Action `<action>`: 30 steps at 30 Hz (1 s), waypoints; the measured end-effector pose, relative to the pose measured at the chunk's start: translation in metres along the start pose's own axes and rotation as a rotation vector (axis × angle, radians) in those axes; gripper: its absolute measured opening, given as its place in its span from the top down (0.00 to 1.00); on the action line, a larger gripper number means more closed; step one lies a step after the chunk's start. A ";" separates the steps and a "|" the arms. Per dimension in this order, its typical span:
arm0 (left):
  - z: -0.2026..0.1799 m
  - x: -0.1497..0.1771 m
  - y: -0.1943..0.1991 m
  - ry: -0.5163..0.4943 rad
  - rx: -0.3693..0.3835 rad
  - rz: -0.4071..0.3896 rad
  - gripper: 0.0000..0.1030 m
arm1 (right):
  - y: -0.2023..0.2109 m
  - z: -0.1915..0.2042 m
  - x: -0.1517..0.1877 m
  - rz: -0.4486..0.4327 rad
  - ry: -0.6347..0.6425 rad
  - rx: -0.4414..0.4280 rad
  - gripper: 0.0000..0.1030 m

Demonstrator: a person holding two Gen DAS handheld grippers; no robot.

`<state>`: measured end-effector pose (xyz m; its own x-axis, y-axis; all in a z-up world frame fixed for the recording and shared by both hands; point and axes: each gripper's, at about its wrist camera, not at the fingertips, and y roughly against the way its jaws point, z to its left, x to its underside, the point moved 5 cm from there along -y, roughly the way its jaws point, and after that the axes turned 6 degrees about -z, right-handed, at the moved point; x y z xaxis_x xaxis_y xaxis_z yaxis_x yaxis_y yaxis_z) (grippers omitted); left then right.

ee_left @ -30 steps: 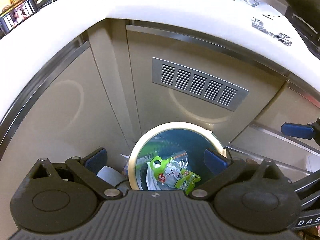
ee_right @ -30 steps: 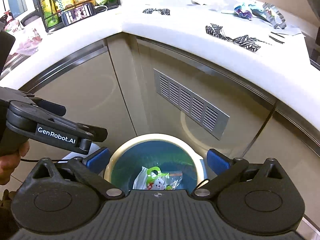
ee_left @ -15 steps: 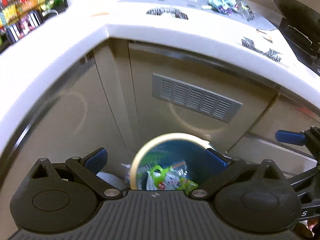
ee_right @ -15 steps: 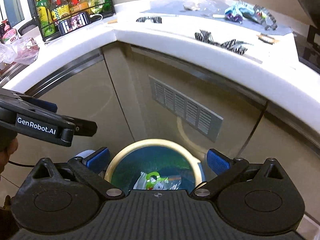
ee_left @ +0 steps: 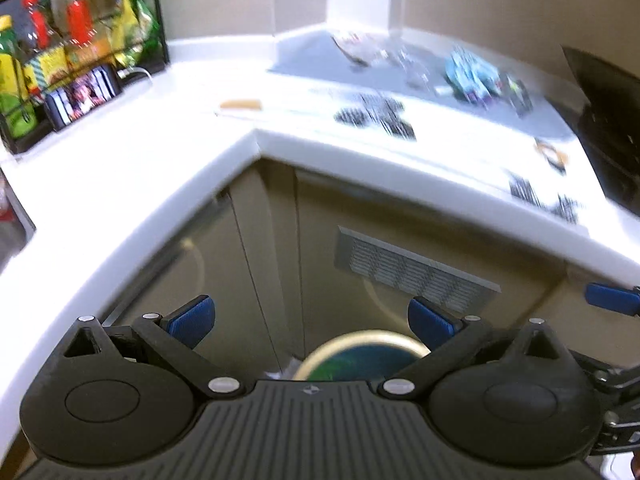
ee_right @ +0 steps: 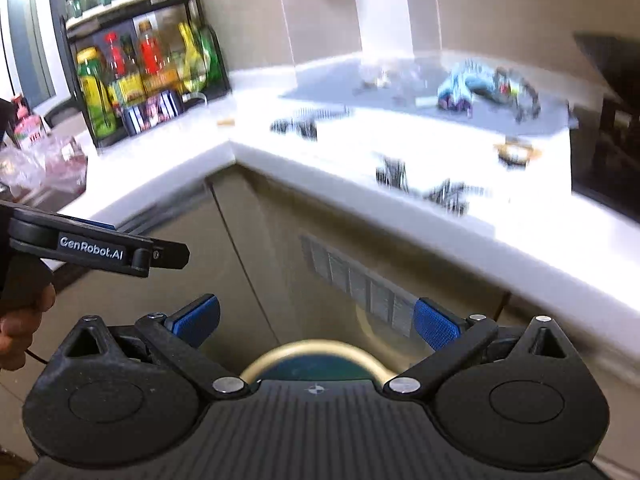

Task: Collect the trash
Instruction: 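Raise both open tools out of the bin back toward the grey mat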

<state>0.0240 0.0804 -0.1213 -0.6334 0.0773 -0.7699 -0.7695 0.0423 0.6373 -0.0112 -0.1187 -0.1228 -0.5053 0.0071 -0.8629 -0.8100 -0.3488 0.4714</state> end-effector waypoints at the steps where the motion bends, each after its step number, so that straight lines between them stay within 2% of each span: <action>1: 0.003 -0.007 0.000 0.005 -0.007 -0.012 0.00 | 0.000 -0.001 -0.006 -0.016 0.007 0.002 0.00; 7: 0.011 -0.045 -0.008 0.024 -0.024 -0.059 0.00 | -0.004 -0.015 -0.036 -0.106 0.036 0.052 0.00; 18: 0.006 -0.108 -0.061 0.050 -0.027 -0.083 0.00 | -0.041 -0.060 -0.080 -0.171 -0.037 0.159 0.00; 22: 0.006 -0.130 -0.089 0.091 -0.054 -0.072 0.00 | -0.058 -0.080 -0.094 -0.203 -0.093 0.196 0.00; 25: 0.001 -0.147 -0.106 0.127 -0.023 -0.062 0.00 | -0.072 -0.097 -0.103 -0.218 -0.147 0.237 0.00; 30: -0.015 -0.177 -0.128 0.112 -0.010 -0.083 0.00 | -0.101 -0.125 -0.131 -0.252 -0.207 0.292 0.00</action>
<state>0.2328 0.0463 -0.0670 -0.5723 -0.0381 -0.8192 -0.8200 0.0344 0.5713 0.1740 -0.2019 -0.0804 -0.3056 0.2557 -0.9172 -0.9509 -0.0324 0.3078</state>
